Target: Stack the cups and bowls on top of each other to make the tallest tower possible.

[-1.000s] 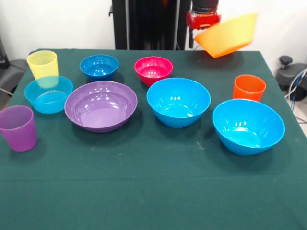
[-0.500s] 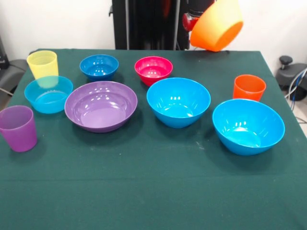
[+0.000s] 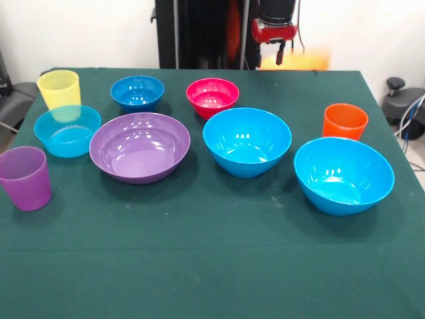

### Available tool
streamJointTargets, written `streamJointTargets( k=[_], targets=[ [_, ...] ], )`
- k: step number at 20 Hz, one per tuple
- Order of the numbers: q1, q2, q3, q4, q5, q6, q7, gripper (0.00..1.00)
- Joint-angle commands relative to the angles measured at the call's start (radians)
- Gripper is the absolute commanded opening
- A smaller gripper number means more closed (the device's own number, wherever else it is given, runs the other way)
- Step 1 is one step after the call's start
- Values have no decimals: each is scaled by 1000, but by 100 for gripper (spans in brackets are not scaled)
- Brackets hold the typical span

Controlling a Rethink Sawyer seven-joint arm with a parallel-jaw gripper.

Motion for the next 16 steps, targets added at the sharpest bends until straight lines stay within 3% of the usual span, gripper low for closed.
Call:
streamJointTargets(
  k=[1,13,16],
  targets=[
    [10,1,74,-166,38,25,158,100],
    [53,-29,33,-173,86,32,160,100],
    [48,-16,47,-166,105,-1,201,100]
  ],
)
